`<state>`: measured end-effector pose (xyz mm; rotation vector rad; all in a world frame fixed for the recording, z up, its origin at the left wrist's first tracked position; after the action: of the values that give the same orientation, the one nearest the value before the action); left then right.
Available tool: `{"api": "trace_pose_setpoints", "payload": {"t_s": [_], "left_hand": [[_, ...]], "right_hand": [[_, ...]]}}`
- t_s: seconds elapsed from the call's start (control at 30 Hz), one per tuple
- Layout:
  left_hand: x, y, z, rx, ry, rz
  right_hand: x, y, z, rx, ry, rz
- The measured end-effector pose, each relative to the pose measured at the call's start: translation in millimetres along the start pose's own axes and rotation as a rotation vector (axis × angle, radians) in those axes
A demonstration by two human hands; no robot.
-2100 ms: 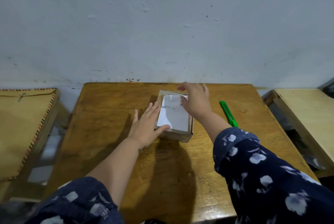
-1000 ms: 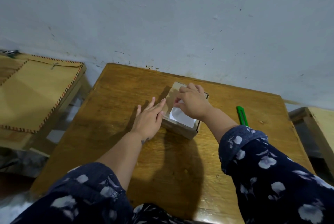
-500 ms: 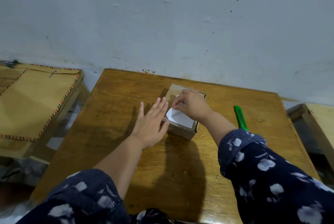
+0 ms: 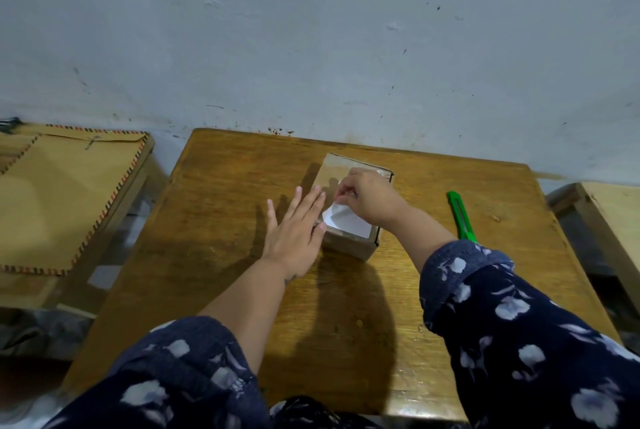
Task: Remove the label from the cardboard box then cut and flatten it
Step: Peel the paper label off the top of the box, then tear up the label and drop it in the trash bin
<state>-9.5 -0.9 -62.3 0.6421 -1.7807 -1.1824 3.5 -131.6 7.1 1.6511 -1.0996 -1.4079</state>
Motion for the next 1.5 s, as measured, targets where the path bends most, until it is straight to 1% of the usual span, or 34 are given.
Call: {"api": "trace_pose_setpoints", "payload": {"t_s": [0.1,0.27,0.43,0.53,0.67,0.73,0.8,0.87,0.93,0.97,1.03,1.2,1.33,1.43,1.5], "left_hand": [[2.6,1.1,0.2,0.002,0.027,0.032],[4.9,2.3,0.2,0.013,0.017,-0.011],[6.6,4.5,0.5,0.012,-0.002,-0.058],[7.7,6.5,1.8,-0.001,-0.011,-0.080],[9.4,8.2,2.1,-0.009,-0.027,-0.113],[12.5,9.9,-0.2,0.009,-0.024,-0.120],[20.5,15.4,-3.3,0.077,-0.044,-0.119],[36.2,26.8,-5.9,0.210,-0.104,-0.033],[60.0,41.2,-7.5,0.352,-0.217,0.095],[73.4,46.0,-7.9,0.396,-0.285,0.137],[97.4,48.5,-8.7,0.431,-0.387,0.158],[120.8,34.6,-2.6,0.319,-0.456,0.103],[145.2,33.9,10.1,0.306,-0.521,0.137],[169.8,33.5,16.4,0.247,-0.549,0.144],[184.0,27.5,22.9,0.191,-0.563,0.142]], "right_hand": [[1.8,0.4,2.7,-0.005,-0.011,0.016],[12.3,16.3,5.1,0.016,-0.058,0.019],[15.6,24.6,11.3,0.080,-0.079,0.005],[27.1,41.5,14.1,0.167,-0.164,-0.041],[50.1,84.2,18.3,0.380,-0.336,-0.113],[56.4,97.2,24.1,0.403,-0.388,-0.110],[60.7,98.6,33.2,0.393,-0.450,-0.109],[64.0,91.1,45.3,0.380,-0.533,-0.148],[65.3,83.6,58.0,0.382,-0.613,-0.196],[66.1,81.7,64.7,0.391,-0.651,-0.215],[67.5,80.6,78.2,0.402,-0.729,-0.228],[67.4,79.9,116.2,0.429,-0.958,-0.291],[71.1,86.4,156.0,0.442,-1.112,-0.372],[80.5,92.4,189.8,0.521,-1.234,-0.464],[86.6,96.6,215.4,0.589,-1.354,-0.606]]}}
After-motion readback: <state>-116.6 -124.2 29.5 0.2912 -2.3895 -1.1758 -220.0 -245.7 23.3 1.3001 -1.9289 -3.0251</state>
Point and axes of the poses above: each hand's wrist, its own z-axis away from the middle knuckle, its own y-axis out of the back of the hand, x = y × z, the point moved 6 cm from there along -z, towards the middle knuckle, and after that the axes turned 13 degrees about x, right-handed, at the moved point
